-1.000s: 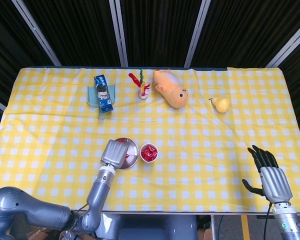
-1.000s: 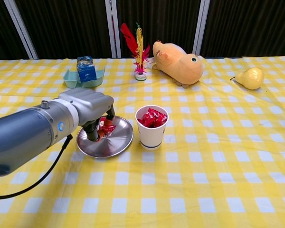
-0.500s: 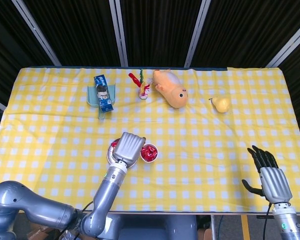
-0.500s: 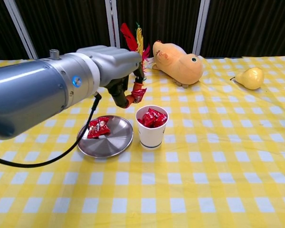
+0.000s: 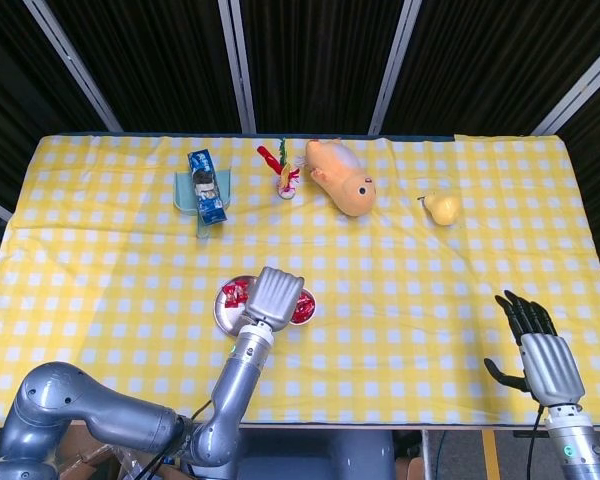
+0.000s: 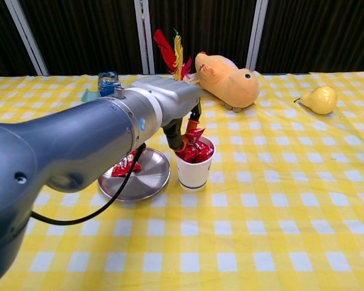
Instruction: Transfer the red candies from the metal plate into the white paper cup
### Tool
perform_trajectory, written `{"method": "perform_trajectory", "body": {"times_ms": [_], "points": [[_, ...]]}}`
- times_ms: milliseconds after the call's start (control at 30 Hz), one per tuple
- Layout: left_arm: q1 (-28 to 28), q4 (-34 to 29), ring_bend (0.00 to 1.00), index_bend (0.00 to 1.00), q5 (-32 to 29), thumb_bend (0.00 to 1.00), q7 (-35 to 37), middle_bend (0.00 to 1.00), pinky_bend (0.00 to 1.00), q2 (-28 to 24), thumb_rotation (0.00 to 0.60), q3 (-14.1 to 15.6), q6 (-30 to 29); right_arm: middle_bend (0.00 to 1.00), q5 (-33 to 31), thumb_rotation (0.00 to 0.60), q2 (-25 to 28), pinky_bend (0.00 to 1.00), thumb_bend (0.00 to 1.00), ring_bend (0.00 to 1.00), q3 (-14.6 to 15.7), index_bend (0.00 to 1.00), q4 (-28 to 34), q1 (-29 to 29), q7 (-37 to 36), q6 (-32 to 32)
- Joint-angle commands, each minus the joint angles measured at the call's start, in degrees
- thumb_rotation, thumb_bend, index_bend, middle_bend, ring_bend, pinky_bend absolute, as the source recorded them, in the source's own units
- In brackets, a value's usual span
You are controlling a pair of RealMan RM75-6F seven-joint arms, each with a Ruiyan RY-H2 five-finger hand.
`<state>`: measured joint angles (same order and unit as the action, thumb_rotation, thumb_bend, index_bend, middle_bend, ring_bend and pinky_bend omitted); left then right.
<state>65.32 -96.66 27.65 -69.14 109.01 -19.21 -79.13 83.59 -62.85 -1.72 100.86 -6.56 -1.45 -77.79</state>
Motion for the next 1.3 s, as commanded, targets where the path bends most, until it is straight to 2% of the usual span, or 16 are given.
{"method": "perform_trajectory", "body": {"times_ms": [33,133,333,467,567,667,733,800,900,1000,1133,1233,1300], "points": [[0.3,0.5,0.87,0.47,0.5,0.37,0.4,0.89,1.00,0.4,0.600,0.1,0.3,0.00,0.0,0.600,0.0,0.00,0.34,0.00,0.0,0.00,0.0,0.0,0.0,0.0],[0.3,0.4,0.87,0.43,1.1,0.31,0.9,0.89,1.00,0.5,0.600,0.1,0.2,0.00,0.1,0.600,0.0,0.00,0.34,0.00,0.0,0.00,0.0,0.0,0.1,0.0],[-0.3,-0.8,0.85,0.35,3.1,0.26,2.5,0.86,1.00,-0.2,0.600,0.3,-0.2,0.00,0.1,0.600,0.0,0.00,0.34,0.00,0.1,0.00,0.0,0.1,0.1,-0.1],[-1.7,-4.3,0.82,0.31,6.6,0.26,5.4,0.82,0.97,-2.1,0.600,0.0,-1.8,0.00,0.2,0.600,0.1,0.00,0.34,0.00,0.0,0.00,-0.1,0.1,-0.1,-0.2],[-4.0,-8.7,0.79,0.30,11.3,0.26,8.1,0.79,0.94,-5.2,0.600,1.1,-4.2,0.00,0.2,0.600,0.1,0.00,0.34,0.00,0.0,0.00,-0.1,0.1,-0.1,-0.2],[-7.0,-13.1,0.73,0.28,16.2,0.26,11.0,0.71,0.88,-8.9,0.600,3.0,-7.0,0.00,0.4,0.600,0.0,0.00,0.34,0.00,0.0,0.00,-0.2,0.1,0.0,-0.4],[-9.1,-15.6,0.66,0.27,19.0,0.26,12.8,0.63,0.81,-11.3,0.600,4.3,-8.8,0.00,0.5,0.600,0.0,0.00,0.34,0.00,0.1,0.00,-0.3,0.1,0.2,-0.5],[-12.7,-19.3,0.62,0.25,22.7,0.26,15.5,0.56,0.75,-15.3,0.600,6.7,-11.7,0.00,0.8,0.600,0.0,0.00,0.34,0.00,0.1,0.00,-0.5,0.2,0.1,-0.7],[-18.1,-23.9,0.53,0.19,28.1,0.25,19.7,0.44,0.65,-21.8,0.600,11.8,-14.5,0.00,1.7,0.600,0.0,0.00,0.34,0.00,0.1,0.00,-1.0,0.2,-0.4,-1.3],[-25.3,-26.4,0.38,0.10,35.5,0.24,26.2,0.27,0.54,-29.2,0.600,19.8,-18.0,0.00,3.5,0.600,-0.6,0.00,0.34,0.00,0.4,0.00,-2.2,0.3,-0.2,-2.4],[-33.0,-23.6,0.15,0.01,45.1,0.21,36.0,0.05,0.35,-36.1,0.600,28.8,-20.9,0.00,5.5,0.600,-1.5,0.00,0.34,0.00,0.7,0.00,-3.4,0.5,1.5,-3.6],[-37.8,-19.6,0.02,0.00,49.9,0.18,42.1,0.00,0.19,-39.9,0.600,34.0,-22.6,0.00,6.8,0.600,-2.2,0.00,0.34,0.00,1.0,0.00,-4.4,0.7,3.4,-4.7],[-40.9,-16.3,0.00,0.00,52.9,0.17,45.7,0.00,0.07,-41.8,0.600,36.6,-23.8,0.00,7.7,0.600,-2.9,0.00,0.34,0.00,1.0,0.00,-5.2,1.0,5.3,-5.8]]}}
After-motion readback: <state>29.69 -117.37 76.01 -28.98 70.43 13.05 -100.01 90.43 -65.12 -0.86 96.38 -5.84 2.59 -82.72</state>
